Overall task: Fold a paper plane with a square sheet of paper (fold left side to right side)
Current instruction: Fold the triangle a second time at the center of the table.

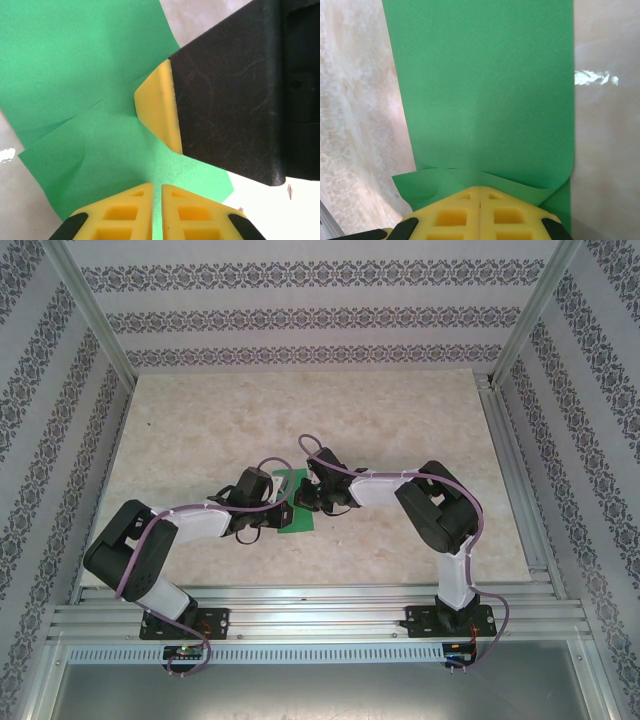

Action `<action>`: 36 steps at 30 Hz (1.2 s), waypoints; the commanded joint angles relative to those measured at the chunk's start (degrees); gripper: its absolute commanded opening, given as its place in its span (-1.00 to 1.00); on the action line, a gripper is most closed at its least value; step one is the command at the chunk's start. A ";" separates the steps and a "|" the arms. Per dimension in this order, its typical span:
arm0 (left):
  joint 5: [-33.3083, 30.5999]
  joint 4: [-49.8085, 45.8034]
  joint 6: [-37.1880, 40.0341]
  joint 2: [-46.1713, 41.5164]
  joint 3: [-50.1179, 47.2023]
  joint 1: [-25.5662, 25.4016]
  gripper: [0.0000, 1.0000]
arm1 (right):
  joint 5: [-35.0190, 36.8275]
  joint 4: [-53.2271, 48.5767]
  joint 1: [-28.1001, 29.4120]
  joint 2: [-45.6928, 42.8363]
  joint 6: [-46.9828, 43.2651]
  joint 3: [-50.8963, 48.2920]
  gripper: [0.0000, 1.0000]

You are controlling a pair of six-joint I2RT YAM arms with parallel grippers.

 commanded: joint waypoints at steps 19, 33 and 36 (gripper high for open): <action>1.90 3.32 -0.77 2.16 -5.69 -0.33 -0.78 | 1.40 -4.16 0.72 1.74 -1.50 0.37 -1.00; -0.72 2.10 -0.88 1.74 -7.91 -1.94 -0.84 | 1.40 -4.39 0.63 1.12 -1.76 1.09 -1.00; -1.25 2.10 -1.15 1.78 -8.06 -2.23 -0.85 | 1.25 -3.86 0.45 0.86 -1.86 1.03 -1.00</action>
